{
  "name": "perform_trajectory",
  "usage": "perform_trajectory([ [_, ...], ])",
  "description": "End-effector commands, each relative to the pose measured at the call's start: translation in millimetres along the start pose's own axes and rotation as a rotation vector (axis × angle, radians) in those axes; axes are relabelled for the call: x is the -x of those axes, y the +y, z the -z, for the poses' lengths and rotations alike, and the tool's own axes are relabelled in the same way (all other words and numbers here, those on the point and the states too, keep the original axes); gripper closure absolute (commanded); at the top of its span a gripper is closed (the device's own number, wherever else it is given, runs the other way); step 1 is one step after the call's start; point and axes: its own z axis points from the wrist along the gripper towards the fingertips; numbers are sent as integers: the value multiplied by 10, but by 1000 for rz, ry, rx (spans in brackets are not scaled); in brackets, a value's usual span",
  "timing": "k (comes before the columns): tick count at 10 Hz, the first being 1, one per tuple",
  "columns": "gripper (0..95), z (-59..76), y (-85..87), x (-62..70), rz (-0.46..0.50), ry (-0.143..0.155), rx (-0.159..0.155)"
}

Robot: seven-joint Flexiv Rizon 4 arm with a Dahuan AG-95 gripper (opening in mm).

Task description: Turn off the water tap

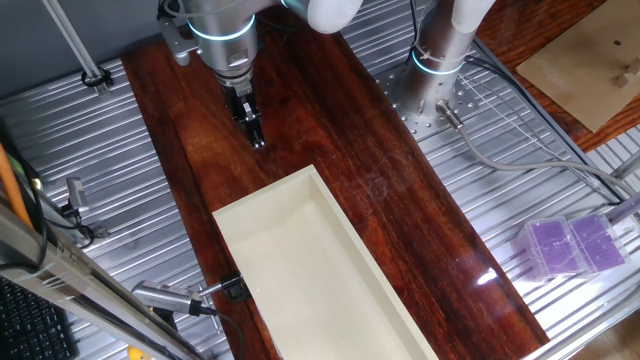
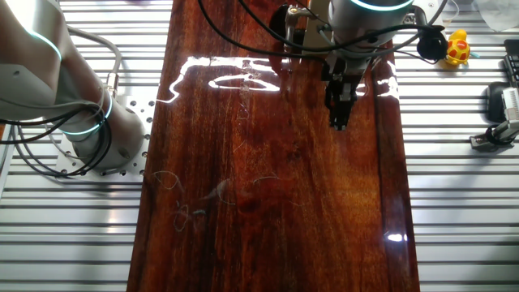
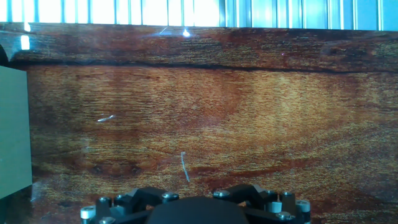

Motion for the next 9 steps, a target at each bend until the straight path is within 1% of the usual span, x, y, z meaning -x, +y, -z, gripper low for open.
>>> perform_trajectory([
  [1, 950, 0, 0, 0, 41, 2, 21],
  [2, 950, 0, 0, 0, 50, 3, 21],
  [3, 950, 0, 0, 0, 90, 2, 22],
  [5, 950, 0, 0, 0, 127, 14, 10],
  [6, 950, 0, 0, 0, 166, 13, 11],
  [8, 950, 0, 0, 0, 274, 12, 20],
  [9, 950, 0, 0, 0, 297, 20, 17],
])
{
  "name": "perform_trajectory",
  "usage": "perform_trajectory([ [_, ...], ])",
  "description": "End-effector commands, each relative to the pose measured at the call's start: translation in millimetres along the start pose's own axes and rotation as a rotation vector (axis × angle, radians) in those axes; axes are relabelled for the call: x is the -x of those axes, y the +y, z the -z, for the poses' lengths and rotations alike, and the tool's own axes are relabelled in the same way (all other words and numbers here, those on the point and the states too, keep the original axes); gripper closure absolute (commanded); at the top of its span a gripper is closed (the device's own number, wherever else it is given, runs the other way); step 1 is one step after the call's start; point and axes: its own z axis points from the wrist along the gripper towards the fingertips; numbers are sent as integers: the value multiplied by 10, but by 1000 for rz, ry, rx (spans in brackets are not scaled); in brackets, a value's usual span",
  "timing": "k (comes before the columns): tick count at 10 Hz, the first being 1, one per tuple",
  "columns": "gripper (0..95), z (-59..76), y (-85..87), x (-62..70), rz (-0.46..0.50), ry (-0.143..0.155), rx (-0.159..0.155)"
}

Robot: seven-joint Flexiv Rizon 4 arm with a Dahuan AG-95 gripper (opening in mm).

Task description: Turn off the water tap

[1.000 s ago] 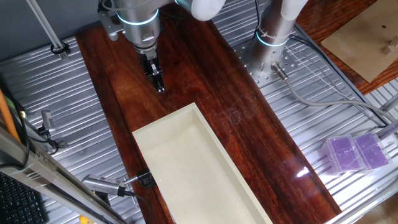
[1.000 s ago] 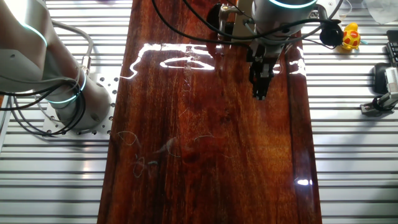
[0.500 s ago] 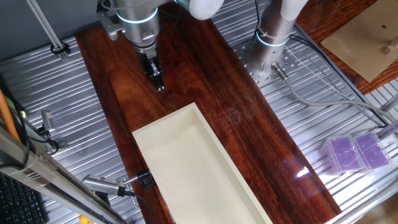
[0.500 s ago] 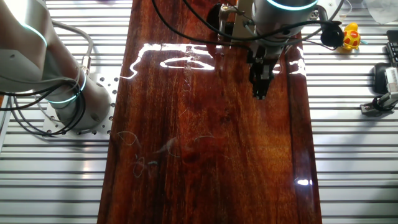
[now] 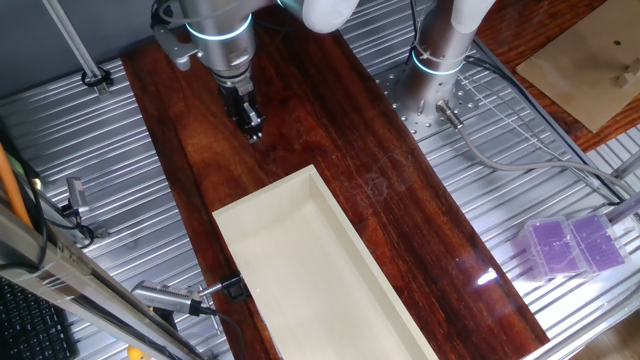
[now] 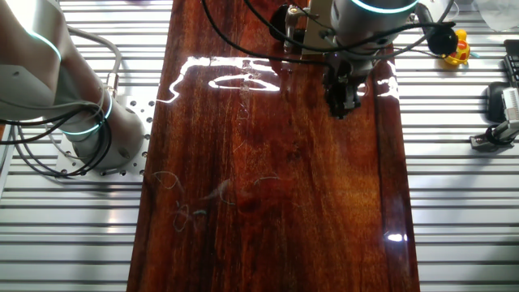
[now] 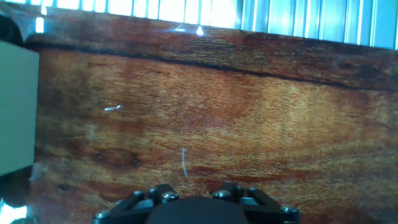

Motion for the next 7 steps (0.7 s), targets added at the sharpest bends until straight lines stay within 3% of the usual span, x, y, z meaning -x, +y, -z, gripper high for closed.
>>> perform_trajectory([
  [1, 950, 1, -1, 0, 101, 5, 6],
  [5, 950, 1, -1, 0, 99, 14, 7],
  [7, 950, 96, 197, 96, 58, 9, 12],
])
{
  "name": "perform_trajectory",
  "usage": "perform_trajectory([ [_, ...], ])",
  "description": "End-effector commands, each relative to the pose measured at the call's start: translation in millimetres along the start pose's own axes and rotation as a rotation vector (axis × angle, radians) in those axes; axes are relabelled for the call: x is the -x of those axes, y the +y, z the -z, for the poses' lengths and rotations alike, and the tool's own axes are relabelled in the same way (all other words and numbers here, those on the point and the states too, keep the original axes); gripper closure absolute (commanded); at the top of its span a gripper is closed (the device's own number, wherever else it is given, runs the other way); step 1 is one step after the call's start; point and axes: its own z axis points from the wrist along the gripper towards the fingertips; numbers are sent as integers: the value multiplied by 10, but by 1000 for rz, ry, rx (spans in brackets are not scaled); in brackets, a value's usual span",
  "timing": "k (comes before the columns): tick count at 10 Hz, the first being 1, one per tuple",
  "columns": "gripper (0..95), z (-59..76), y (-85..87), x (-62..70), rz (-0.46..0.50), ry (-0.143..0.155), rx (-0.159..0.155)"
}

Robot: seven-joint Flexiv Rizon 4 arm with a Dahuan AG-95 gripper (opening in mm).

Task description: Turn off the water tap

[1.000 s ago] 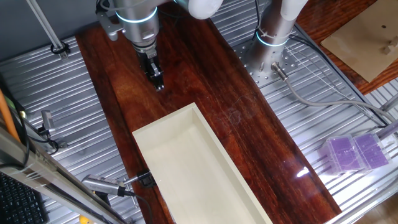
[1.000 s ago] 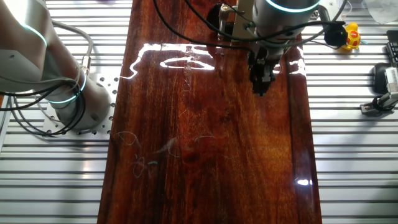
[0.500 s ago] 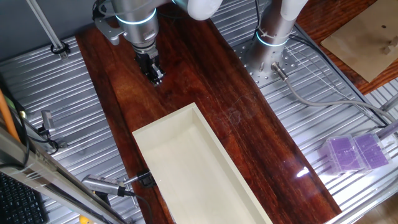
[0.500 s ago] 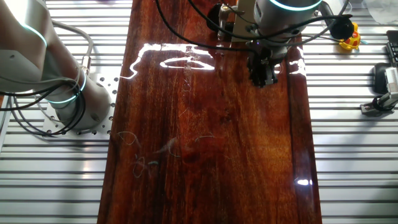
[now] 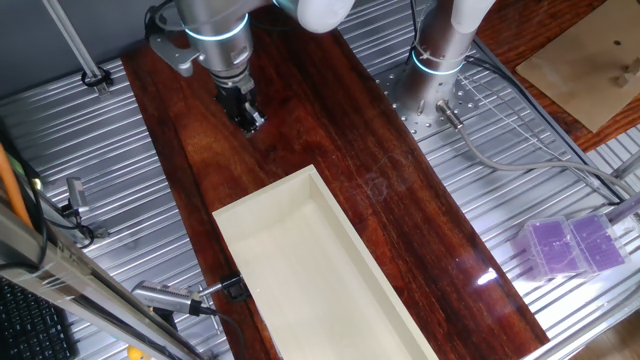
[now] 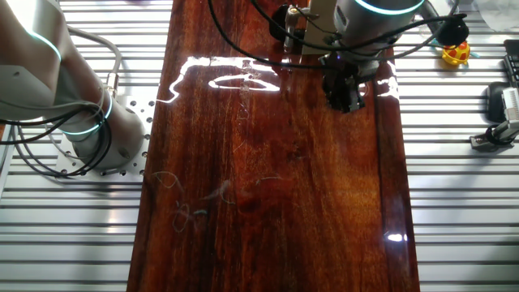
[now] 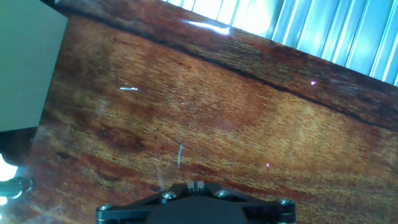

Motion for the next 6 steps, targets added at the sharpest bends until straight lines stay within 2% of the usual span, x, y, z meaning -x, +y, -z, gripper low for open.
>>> perform_trajectory([
  [1, 950, 110, 285, 137, -69, -8, 2],
  [2, 950, 167, 476, 187, -98, -3, 2],
  [3, 950, 213, 592, 204, -115, 0, 3],
  [4, 950, 234, 638, 211, -125, -1, 8],
  [6, 950, 234, 638, 211, -77, -2, 33],
])
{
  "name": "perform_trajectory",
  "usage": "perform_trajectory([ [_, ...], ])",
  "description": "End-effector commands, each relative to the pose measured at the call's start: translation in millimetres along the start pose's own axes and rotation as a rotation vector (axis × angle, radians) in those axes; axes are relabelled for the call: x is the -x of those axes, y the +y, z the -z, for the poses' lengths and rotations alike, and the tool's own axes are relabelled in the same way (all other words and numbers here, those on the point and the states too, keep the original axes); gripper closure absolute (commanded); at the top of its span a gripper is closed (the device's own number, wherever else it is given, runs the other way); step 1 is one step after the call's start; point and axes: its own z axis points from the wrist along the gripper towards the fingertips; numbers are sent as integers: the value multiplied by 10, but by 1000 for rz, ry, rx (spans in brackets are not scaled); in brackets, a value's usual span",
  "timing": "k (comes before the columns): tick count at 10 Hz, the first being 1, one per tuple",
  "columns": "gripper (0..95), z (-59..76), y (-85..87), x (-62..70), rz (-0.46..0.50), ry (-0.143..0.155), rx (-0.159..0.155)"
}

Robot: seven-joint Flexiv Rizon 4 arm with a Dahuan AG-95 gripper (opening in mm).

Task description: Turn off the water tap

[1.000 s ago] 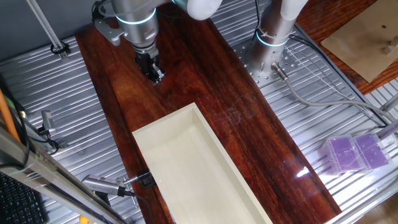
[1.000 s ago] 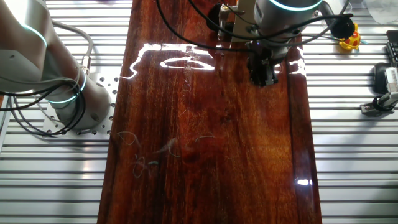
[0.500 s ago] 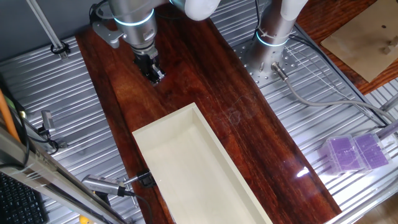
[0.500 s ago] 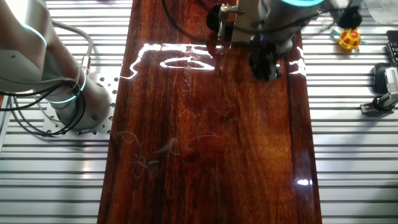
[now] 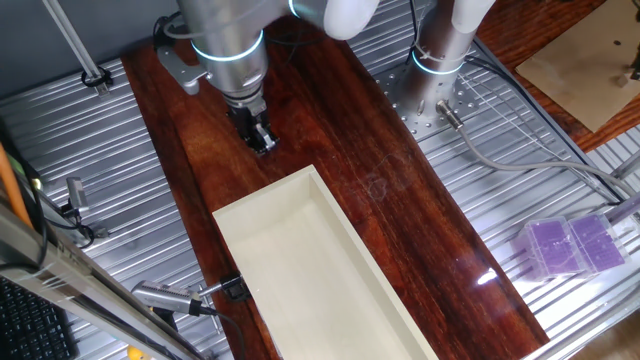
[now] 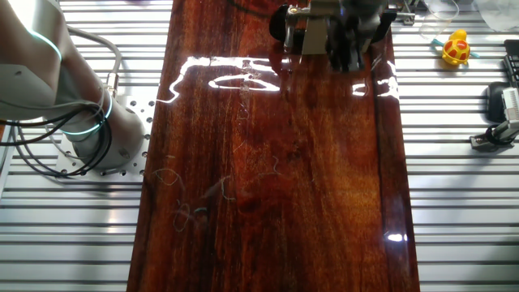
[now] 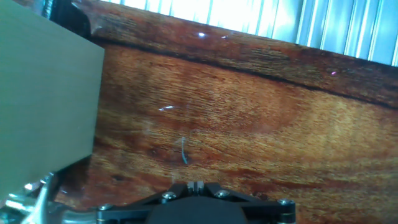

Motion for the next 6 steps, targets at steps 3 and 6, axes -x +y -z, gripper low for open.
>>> perform_trajectory([
  [3, 950, -2, 5, 6, 113, 7, 70],
  [6, 380, -44, 68, 30, 104, -11, 129],
])
